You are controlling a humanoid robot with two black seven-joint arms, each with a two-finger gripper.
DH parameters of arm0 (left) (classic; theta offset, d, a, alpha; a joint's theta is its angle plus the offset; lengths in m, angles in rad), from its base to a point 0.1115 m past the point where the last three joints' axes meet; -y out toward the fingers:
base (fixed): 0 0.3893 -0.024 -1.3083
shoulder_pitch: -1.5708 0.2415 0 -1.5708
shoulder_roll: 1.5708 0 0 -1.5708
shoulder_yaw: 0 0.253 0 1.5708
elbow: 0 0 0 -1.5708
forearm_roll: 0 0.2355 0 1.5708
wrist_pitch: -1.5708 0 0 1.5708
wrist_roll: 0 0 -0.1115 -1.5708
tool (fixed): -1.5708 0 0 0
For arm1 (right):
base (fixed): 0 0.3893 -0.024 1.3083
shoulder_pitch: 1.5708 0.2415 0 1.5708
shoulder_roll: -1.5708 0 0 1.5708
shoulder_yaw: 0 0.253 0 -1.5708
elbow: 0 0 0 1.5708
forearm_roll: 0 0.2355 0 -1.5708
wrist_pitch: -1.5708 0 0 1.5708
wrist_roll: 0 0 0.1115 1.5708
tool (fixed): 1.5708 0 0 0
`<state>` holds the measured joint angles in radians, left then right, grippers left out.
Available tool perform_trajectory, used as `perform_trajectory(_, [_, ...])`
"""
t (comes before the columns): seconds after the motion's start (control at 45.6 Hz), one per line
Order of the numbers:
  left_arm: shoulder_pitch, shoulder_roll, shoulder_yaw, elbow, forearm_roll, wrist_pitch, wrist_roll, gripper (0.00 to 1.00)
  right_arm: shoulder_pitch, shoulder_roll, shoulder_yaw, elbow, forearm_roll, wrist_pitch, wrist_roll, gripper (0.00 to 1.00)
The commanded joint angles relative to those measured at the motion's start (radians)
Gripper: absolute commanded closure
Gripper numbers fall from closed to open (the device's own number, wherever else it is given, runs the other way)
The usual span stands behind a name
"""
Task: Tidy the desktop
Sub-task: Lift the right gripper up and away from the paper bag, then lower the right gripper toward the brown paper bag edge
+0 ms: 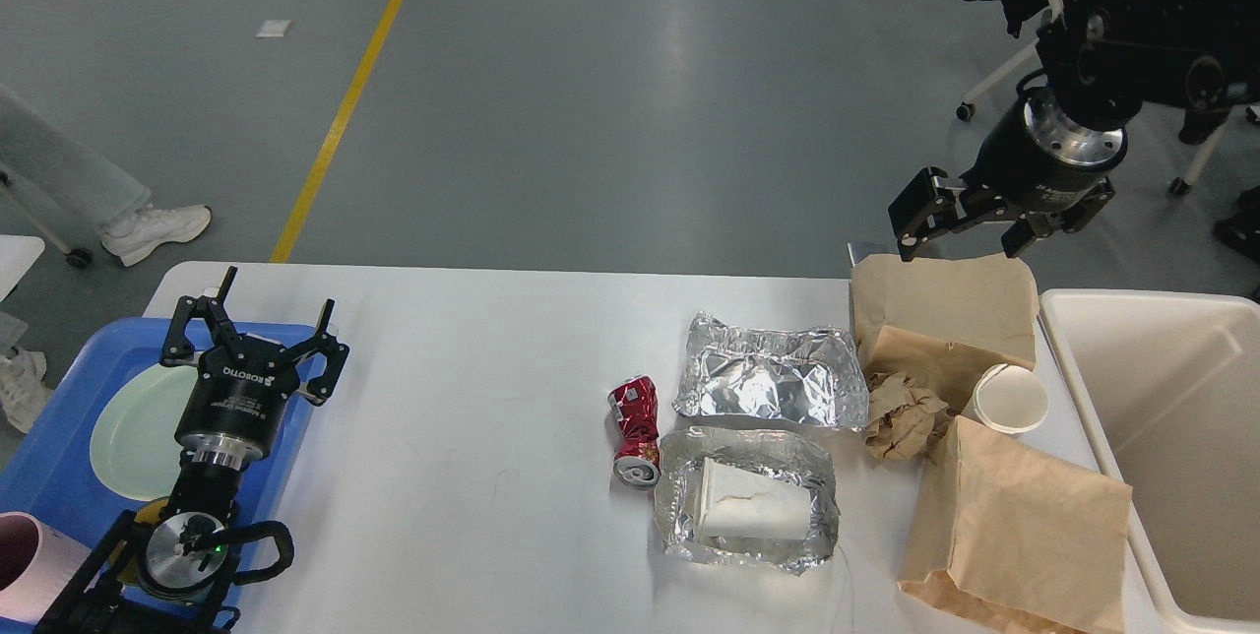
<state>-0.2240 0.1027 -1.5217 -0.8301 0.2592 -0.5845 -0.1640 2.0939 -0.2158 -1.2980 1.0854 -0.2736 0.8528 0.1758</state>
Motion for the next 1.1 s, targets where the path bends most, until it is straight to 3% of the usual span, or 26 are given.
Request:
perform_trajectory(0.0, [0.0,0.0,0.0,0.0,0.0,0.0,-0.002,0.04,0.208,0.022,-0.018,0.246,0.002,0.045,-0.102,0.0])
perform_trajectory(0.088, [0.0,0.0,0.0,0.0,0.0,0.0,-0.002,0.04,0.302,0.022,-0.024,0.356,0.022,0.038,-0.217,0.0])
perform_trajectory(0.153, [0.0,0.0,0.0,0.0,0.0,0.0,-0.002,0.04,0.365,0.021,-0.037,0.422,0.048,0.026,-0.252,0.0])
perform_trajectory(0.307, [0.0,0.0,0.0,0.002,0.0,0.0,-0.002,0.04,0.456,-0.013,-0.129,0.574,0.08,0.006,-0.254,0.0])
perform_trajectory(0.416, [0.0,0.0,0.0,0.0,0.0,0.0,-0.002,0.04,0.456,-0.082,-0.149,0.657,0.073,-0.012,-0.252,0.14])
perform_trajectory(0.482, [0.0,0.0,0.0,0.0,0.0,0.0,-0.002,0.04,0.451,-0.111,-0.175,0.659,0.073,-0.047,-0.249,0.12])
perform_trajectory(0.57, [0.0,0.0,0.0,0.0,0.0,0.0,-0.002,0.04,0.443,-0.151,-0.179,0.653,0.074,-0.089,-0.249,0.01])
perform_trajectory(0.899, [-0.002,0.0,0.0,0.0,0.0,0.0,0.0,0.04,0.325,-0.188,-0.172,0.639,0.067,-0.173,-0.246,0.02])
perform_trajectory(1.074, [0.0,0.0,0.0,0.0,0.0,0.0,0.0,0.04,0.14,-0.226,-0.172,0.611,0.054,-0.322,-0.254,0.02])
